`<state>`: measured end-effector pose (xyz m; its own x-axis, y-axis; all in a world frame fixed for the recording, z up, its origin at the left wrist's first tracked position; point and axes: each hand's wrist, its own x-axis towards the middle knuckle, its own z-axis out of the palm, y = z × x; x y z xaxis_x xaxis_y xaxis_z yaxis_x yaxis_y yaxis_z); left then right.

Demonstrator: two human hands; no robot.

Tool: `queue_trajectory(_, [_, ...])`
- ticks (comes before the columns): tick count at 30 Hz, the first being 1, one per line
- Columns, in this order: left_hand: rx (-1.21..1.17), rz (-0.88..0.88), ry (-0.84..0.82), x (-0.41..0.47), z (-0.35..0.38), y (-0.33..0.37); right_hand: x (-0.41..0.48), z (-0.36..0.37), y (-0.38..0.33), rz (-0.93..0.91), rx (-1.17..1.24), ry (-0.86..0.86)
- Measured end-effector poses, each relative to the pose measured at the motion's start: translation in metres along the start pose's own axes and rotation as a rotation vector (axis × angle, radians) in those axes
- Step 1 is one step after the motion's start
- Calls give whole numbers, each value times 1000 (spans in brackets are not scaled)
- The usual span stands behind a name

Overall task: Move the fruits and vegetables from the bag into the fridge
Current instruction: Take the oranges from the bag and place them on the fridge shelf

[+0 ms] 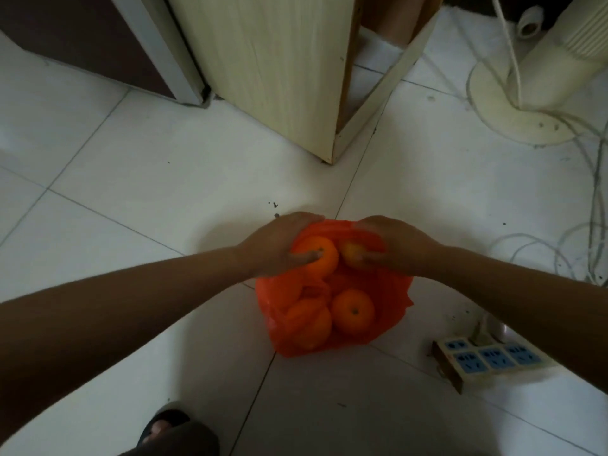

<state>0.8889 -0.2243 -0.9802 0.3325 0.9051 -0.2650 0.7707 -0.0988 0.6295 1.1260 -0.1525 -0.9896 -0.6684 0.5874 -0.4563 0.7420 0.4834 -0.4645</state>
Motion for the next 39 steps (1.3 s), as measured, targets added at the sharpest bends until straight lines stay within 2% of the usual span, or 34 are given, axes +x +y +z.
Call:
queue_trajectory(3, [39, 64, -12, -16, 7, -1, -6, -4, -15, -150, -55, 81])
queue_trajectory(7, [99, -36, -117, -30, 20, -21, -3, 2, -33, -246, -65, 33])
queue_trajectory(12, [103, -132, -131, -32, 12, -38, 8, 9, -46, -236, -75, 33])
queue_trajectory(19, [165, -125, -195, -50, 8, -50, 27, 15, -51, -172, -99, -17])
queue_trajectory(24, [180, -95, -232, -65, 2, -58, 37, 21, -63, -122, -209, -32])
queue_trajectory(29, [104, -108, -211, -66, -6, -58, 36, 18, -71, -117, -228, -28])
queue_trajectory(33, [-30, -139, -99, -52, -20, -41, 12, -7, -72, -125, -86, 93])
queue_trajectory(39, [-504, -164, 15, -19, -38, 16, -25, -40, -67, -187, 90, 296])
